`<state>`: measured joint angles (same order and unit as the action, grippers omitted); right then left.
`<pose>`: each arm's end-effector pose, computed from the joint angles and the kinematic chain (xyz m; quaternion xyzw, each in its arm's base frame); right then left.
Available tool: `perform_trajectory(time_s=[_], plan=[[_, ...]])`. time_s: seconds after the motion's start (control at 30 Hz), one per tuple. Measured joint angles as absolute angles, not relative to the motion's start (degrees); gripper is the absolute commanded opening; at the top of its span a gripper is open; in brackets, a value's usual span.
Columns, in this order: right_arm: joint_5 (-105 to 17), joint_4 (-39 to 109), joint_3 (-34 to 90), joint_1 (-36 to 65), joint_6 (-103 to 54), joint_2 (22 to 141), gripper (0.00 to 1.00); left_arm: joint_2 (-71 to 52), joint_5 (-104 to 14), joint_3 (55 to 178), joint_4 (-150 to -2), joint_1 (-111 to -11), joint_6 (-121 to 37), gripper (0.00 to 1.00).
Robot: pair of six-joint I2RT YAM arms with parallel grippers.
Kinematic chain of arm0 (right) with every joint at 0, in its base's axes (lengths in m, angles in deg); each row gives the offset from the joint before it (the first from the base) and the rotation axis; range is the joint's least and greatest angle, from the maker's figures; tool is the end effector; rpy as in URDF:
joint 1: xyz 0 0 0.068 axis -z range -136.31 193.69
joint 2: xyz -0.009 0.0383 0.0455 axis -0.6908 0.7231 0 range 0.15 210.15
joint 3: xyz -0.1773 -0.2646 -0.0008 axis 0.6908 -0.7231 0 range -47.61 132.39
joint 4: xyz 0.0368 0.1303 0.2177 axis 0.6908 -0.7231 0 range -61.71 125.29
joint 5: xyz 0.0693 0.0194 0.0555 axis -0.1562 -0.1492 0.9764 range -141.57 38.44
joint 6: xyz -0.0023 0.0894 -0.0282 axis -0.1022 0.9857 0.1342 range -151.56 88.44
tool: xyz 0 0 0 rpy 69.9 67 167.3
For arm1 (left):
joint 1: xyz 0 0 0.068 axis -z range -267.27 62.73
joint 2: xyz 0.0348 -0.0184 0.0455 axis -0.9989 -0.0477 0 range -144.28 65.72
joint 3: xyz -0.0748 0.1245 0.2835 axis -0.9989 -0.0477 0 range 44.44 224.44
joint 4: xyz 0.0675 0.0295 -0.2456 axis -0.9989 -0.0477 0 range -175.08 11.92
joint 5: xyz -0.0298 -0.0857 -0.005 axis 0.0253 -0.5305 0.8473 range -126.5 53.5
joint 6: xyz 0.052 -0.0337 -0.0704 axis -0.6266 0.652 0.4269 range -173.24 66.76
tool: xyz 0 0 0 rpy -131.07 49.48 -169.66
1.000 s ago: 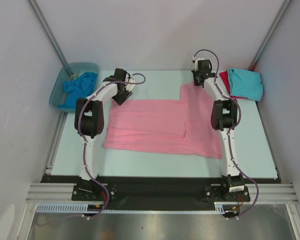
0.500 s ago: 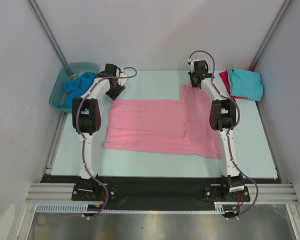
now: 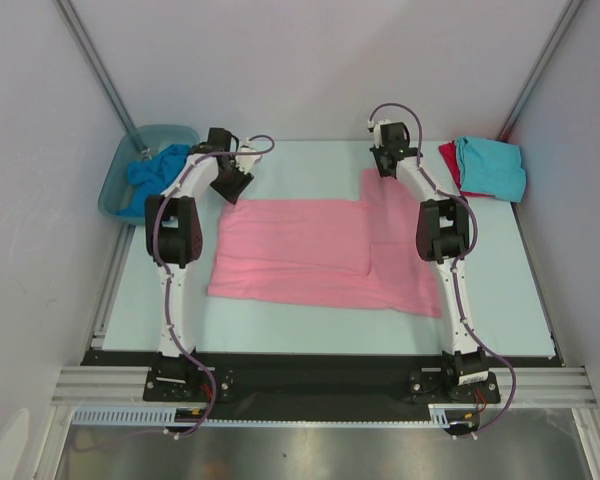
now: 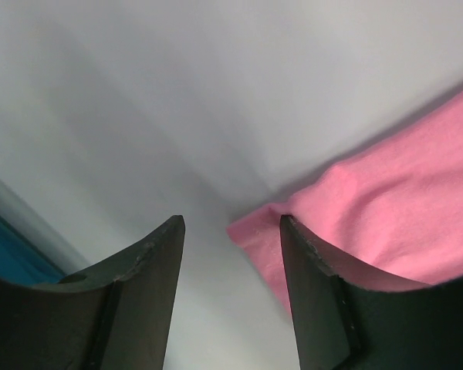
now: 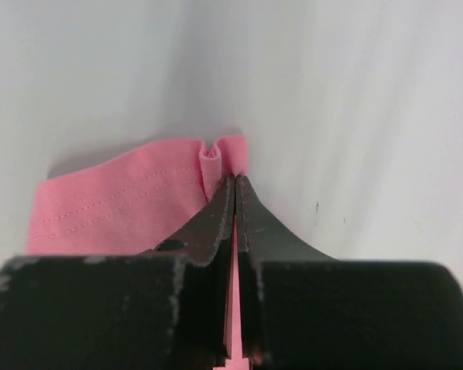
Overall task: Fold and stack the t-shirts
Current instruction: Fold the tshirt
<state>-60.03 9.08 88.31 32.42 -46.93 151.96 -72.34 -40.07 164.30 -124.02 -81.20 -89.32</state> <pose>0.6476 0.1164 0.1468 -0.1808 0.8938 -0.0819 0.4022 0.5631 -0.0651 0.1610 0.3568 0.9065 0.0285 0.2239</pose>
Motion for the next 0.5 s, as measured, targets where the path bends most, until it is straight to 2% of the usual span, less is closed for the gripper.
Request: perform_trajectory(time_s=[0.3, 0.4, 0.47, 0.5], plan=[[-60.3, 9.1, 87.8, 32.2, -47.9, 151.6, 0.00, -75.7, -43.7, 169.7, -127.1, -82.2, -89.2, 0.56], [-60.6, 9.1, 87.4, 32.0, -48.2, 151.4, 0.00, -75.8, -44.4, 169.8, -127.4, -82.4, -89.1, 0.50], [-60.8, 9.0, 87.1, 31.9, -48.2, 151.2, 0.00, -75.9, -44.8, 169.9, -127.7, -82.6, -88.7, 0.41], [-60.8, 9.0, 87.0, 31.8, -48.3, 151.2, 0.00, -75.9, -44.8, 169.9, -127.8, -82.6, -88.7, 0.29]])
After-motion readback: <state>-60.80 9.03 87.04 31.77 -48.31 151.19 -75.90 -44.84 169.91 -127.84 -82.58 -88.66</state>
